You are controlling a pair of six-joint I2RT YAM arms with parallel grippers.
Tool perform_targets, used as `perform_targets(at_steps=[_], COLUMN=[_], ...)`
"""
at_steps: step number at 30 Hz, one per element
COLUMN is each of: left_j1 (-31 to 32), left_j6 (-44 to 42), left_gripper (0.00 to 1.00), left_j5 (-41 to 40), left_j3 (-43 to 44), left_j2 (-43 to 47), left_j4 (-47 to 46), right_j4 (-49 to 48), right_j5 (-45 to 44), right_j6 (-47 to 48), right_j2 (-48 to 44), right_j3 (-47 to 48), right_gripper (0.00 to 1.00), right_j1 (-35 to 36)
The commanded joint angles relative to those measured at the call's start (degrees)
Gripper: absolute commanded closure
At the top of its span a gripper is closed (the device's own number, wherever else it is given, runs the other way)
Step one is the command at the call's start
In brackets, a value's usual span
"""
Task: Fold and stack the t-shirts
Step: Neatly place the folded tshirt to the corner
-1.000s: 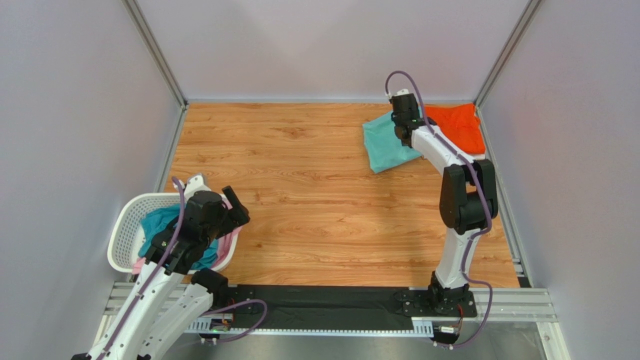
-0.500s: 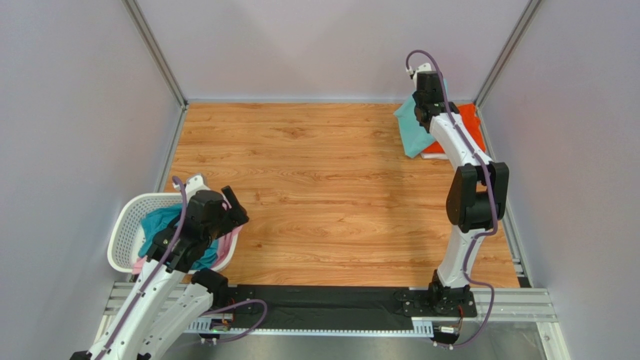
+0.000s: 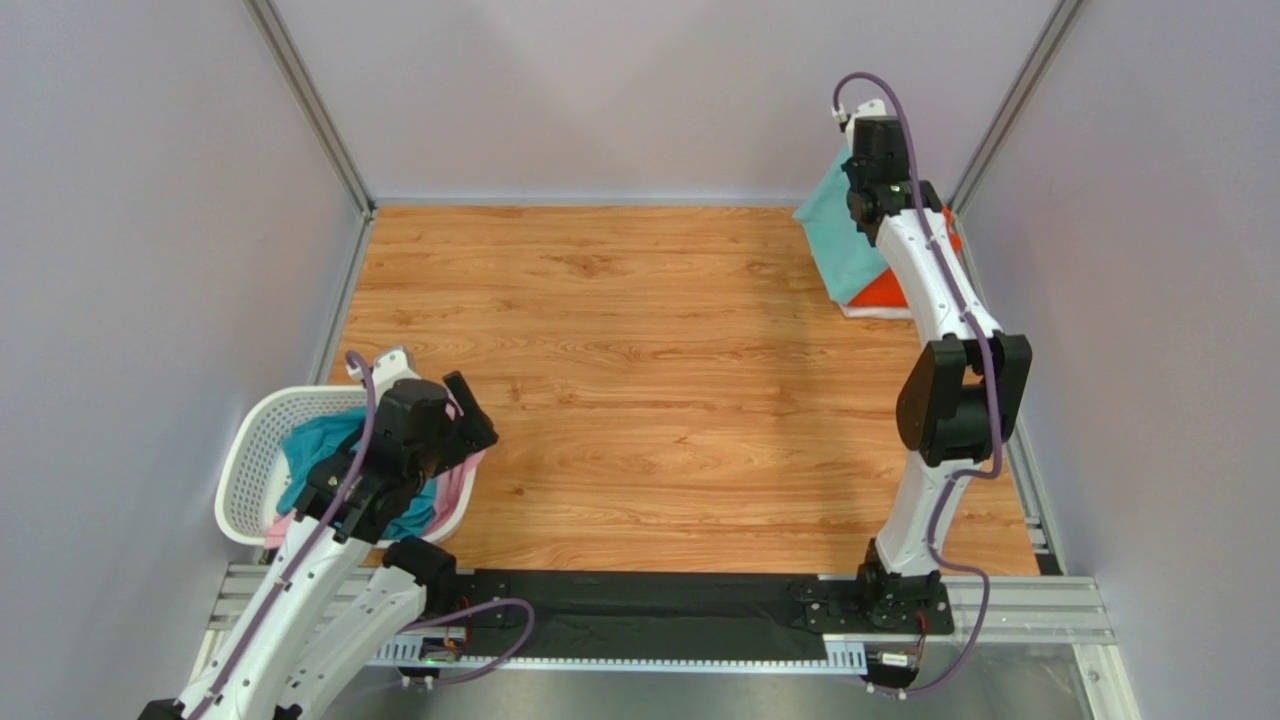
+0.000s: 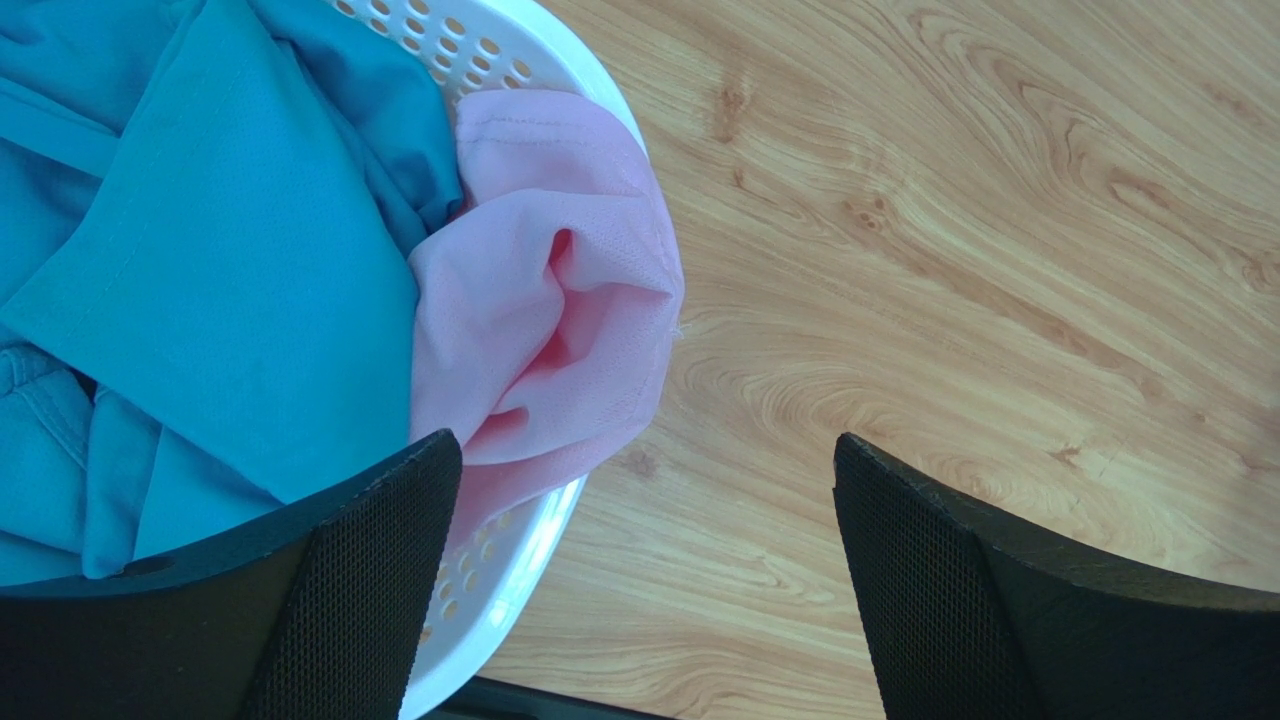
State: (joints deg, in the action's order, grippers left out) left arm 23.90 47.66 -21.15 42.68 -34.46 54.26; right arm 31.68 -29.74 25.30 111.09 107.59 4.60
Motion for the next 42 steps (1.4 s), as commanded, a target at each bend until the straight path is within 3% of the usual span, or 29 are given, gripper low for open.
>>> perform_targets(at_steps=[1,20,26,29,30,31,32,35,37,42], left_j1=[-0.3,-0.3,-0.3,-0.3,-0.3,-0.3,-0.3,-0.3,-0.3,-0.3], left_j6=[0.4,0.7,0.9,0.9,0.8,0.7,0.7,0.7,0.7,0.6], left_gripper=[0.00,0.00,0.00,0.00,0.00,0.00,0.00,0.00,0.00,0.00], left_j5=[-0.7,-1.4,-1.7,-1.8,-1.7,-1.7,-1.4,-1.4,-1.4,-0.8], left_j3=[0.3,0.5,0.5,0.7,0.8,0.8,1.0,1.4,1.6,2.8], left_j2=[-0.3,-1.7,-2.0,-2.4,-2.5,-2.5,-2.6,-2.6,-3.0,-3.8], left_j4=[-0.1,0.1,0.4,0.5,0.6,0.7,0.7,0.7,0.6,0.5], right_j4=[2.0,4.0,4.2,5.2,6.5,7.1,7.7,9.8,10.2,10.9], right_j5=[1.7,15.1,15.4,15.1,15.0,14.5,14.3,13.7,13.7,20.7], right_j6=[-2.8,-17.5,-21.7,-24.8,-24.9,-26.9,-28.0,-28.6,-28.3,-29.3], right_j2=[-3.6,9.4,14.0,16.5,17.7,18.2,18.6,18.7,17.1,8.7], right_j3=[3.1,4.7,6.8,8.8,9.6,10.9,11.5,12.9,12.6,11.2], right_gripper=[1.00,1.00,0.97,0.84,0.71,0.66,0.51,0.35,0.00,0.00], right_j1=[-2.3,-14.8,-17.7,-19.2,-19.8,-20.2,-20.8,-21.3,-21.3,-21.0])
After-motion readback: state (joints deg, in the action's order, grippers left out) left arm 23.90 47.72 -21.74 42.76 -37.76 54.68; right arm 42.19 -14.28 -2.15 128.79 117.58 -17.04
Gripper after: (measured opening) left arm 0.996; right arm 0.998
